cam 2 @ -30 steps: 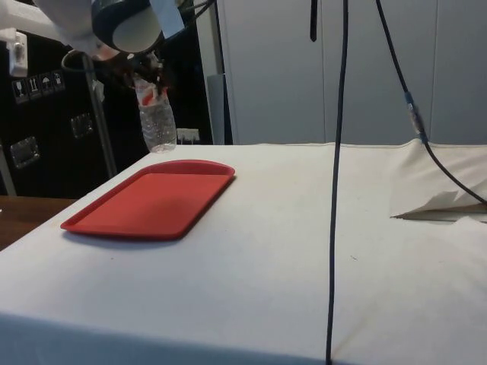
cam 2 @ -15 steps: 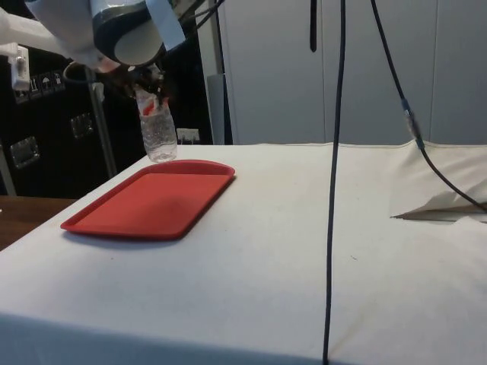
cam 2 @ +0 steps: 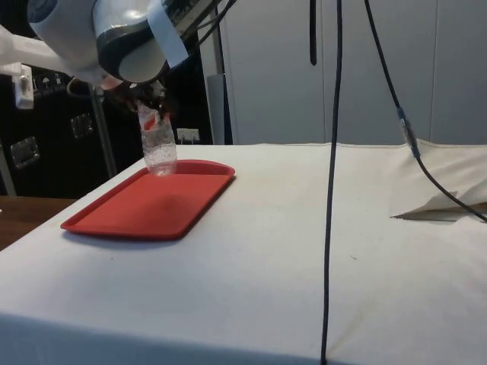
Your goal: Place the bottle upright on the tray.
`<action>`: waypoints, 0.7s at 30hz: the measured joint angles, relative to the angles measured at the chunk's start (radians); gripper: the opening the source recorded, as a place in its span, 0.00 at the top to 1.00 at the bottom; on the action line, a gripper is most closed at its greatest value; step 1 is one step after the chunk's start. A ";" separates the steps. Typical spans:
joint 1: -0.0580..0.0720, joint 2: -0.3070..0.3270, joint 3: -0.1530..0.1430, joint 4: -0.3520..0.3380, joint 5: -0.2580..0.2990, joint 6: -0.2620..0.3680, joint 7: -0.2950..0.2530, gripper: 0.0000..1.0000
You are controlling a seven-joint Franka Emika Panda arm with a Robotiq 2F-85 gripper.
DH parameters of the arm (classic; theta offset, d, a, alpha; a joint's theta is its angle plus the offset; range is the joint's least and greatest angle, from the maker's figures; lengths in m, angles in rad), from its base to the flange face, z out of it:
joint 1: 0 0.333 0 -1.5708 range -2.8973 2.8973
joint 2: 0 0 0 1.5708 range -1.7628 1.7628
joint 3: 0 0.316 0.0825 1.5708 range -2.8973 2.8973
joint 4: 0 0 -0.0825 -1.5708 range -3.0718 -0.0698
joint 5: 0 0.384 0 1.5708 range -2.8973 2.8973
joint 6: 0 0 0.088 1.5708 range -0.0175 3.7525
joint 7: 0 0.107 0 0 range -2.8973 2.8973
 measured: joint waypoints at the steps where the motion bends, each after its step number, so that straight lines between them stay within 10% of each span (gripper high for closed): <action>1: 0.000 0.003 0.000 0.000 0.001 0.002 0.004 1.00; 21: -0.014 0.051 0.001 0.003 0.023 0.057 0.045 1.00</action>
